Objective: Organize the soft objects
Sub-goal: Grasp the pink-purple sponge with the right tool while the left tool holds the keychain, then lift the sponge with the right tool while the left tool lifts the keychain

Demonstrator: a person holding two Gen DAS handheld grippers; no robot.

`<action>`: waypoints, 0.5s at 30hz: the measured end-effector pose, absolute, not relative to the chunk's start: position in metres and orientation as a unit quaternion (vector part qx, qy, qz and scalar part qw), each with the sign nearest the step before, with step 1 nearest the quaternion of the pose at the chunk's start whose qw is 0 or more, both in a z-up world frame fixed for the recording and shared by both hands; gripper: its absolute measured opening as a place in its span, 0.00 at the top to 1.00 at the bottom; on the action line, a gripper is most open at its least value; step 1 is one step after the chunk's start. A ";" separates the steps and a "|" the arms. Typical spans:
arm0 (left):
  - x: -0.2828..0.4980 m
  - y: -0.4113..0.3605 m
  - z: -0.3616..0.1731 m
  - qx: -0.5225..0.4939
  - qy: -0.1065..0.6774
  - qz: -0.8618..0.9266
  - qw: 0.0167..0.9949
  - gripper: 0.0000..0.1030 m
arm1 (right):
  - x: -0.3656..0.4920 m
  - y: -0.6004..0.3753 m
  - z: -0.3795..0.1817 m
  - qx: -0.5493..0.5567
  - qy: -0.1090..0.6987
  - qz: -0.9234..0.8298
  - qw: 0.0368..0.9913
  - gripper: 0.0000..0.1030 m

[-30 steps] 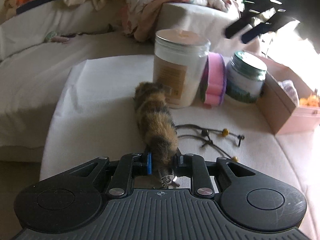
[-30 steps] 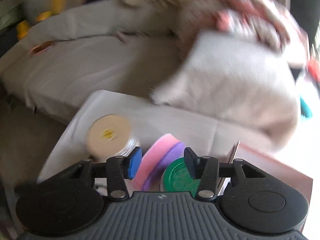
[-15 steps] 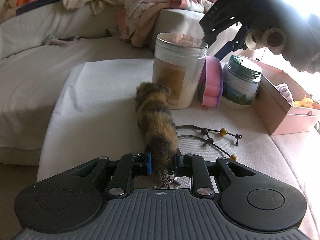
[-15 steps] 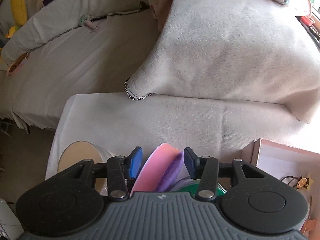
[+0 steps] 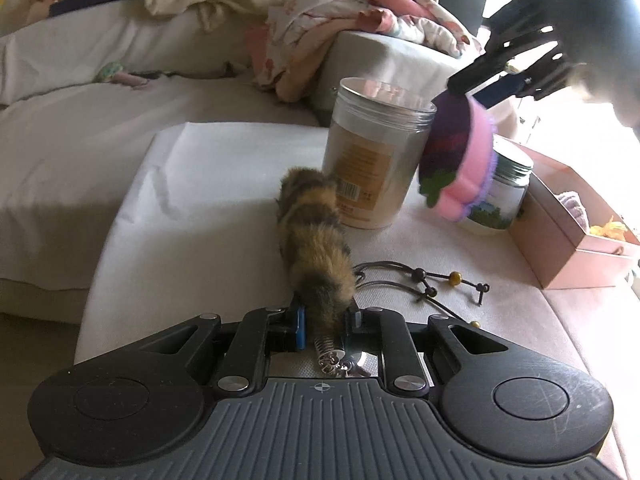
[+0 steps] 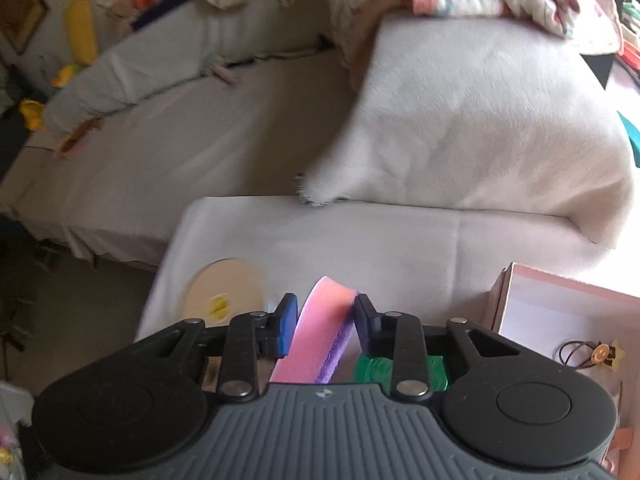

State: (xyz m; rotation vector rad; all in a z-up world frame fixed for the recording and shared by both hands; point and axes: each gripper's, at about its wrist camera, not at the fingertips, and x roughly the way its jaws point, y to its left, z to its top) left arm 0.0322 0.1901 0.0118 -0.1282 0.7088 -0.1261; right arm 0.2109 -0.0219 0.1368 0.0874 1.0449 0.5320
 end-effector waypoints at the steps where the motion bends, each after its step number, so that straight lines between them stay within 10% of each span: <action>1: 0.032 0.190 0.011 -0.062 0.345 -0.061 0.935 0.82 | 0.204 -0.022 0.139 0.037 0.491 0.260 0.831 0.71; 15: 0.028 0.190 0.009 -0.068 0.336 -0.056 0.938 0.81 | 0.141 0.013 0.124 -0.102 0.416 0.269 0.863 0.58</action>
